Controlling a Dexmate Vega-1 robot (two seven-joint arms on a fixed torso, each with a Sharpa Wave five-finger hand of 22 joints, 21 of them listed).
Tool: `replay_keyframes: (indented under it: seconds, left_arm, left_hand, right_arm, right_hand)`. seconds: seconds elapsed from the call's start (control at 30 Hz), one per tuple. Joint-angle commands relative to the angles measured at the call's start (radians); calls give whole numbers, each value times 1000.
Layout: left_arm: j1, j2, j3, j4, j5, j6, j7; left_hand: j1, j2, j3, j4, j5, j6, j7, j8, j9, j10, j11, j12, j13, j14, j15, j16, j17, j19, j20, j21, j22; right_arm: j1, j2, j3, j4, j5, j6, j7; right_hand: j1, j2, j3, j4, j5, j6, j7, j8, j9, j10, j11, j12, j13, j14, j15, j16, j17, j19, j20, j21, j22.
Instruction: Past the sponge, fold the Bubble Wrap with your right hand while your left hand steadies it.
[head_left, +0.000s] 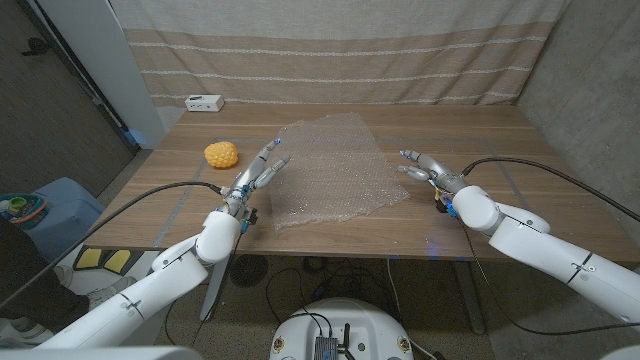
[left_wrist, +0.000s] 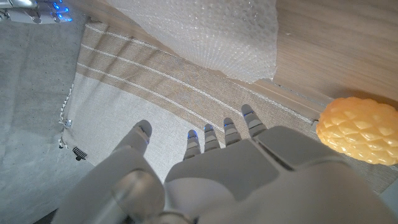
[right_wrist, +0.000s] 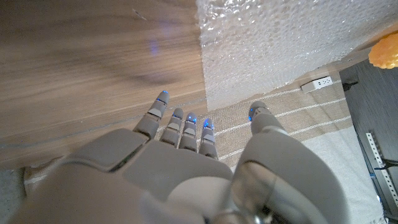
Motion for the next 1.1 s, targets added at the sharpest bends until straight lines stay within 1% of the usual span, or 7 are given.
replay_keyframes:
  seconds: [0.03, 0.27, 0.33, 0.5, 0.8, 0.93, 1.1]
  left_arm:
    - [64, 30, -2, -87, 88, 82, 26]
    - [81, 48, 4, -133, 134, 155, 15]
    - [86, 50, 6, -145, 145, 173, 15]
    - [93, 69, 17, -184, 171, 236, -17]
    - [109, 92, 27, -229, 203, 314, -39]
    - [114, 99, 27, -240, 202, 328, -47]
    - [114, 106, 32, -254, 210, 346, -53]
  left_hand:
    - [15, 1, 1, -10, -1, 9, -4, 1, 4, -1, -5, -4, 6, -13, -1, -3, 4, -12, -1, -5, 2]
    - [31, -1, 4, -31, -4, 19, -6, 2, 4, -18, -10, -13, 6, -35, -2, -5, 5, -23, -3, -15, 1]
    - [40, 1, 7, -40, -4, 36, -2, 7, 5, -19, -10, -15, 6, -42, -2, -5, 5, -25, -6, -19, 1]
    - [51, 7, 12, -50, -4, 47, 1, 9, 5, -14, -9, -14, 7, -53, -3, -6, 5, -26, -8, -22, 1]
    - [69, 13, 19, -70, -3, 71, 9, 12, 5, -19, -8, -17, 7, -81, 1, -8, 5, -42, -16, -34, 2]
    - [74, 13, 20, -77, -3, 73, 11, 11, 5, -22, -7, -19, 7, -88, 1, -8, 5, -45, -16, -37, 2]
    - [77, 12, 20, -82, -4, 75, 12, 9, 5, -21, -6, -19, 7, -91, 3, -7, 5, -47, -16, -39, 2]
  right_arm:
    - [-4, -55, -49, -107, -169, -159, 43]
    - [4, -71, -94, -158, -272, -253, 82]
    - [6, -74, -101, -165, -288, -266, 98]
    - [18, -87, -122, -182, -318, -292, 155]
    - [17, -103, -146, -200, -380, -335, 211]
    - [35, -112, -170, -201, -407, -345, 267]
    - [40, -111, -187, -199, -452, -357, 294]
  right_hand:
    - [12, 2, 4, -10, -2, 23, -2, 11, 3, 10, -6, 7, 4, 4, -14, 0, 1, 8, -6, 6, 5]
    - [37, -1, 15, -29, -1, 49, -6, 15, 3, 23, -14, 8, 4, 9, -23, -2, -3, 20, -12, 9, 4]
    - [56, 6, 25, -37, 0, 60, -8, 14, 3, 36, -33, 10, 4, 17, -48, 0, -3, 29, -15, 11, 4]
    - [63, 13, 30, -36, 0, 67, -13, 14, 3, 38, -37, 9, 4, 18, -51, 0, -2, 34, -21, 12, 4]
    - [70, 16, 33, -36, -1, 69, -14, 13, 3, 39, -39, 8, 4, 18, -49, 0, -1, 38, -25, 12, 4]
    - [74, 17, 34, -37, -1, 70, -14, 11, 3, 34, -38, 5, 4, 13, -48, -2, -1, 37, -27, 11, 4]
    - [78, 17, 36, -36, -1, 66, -11, 8, 4, 27, -38, 1, 4, 6, -48, -4, 0, 36, -32, 9, 4]
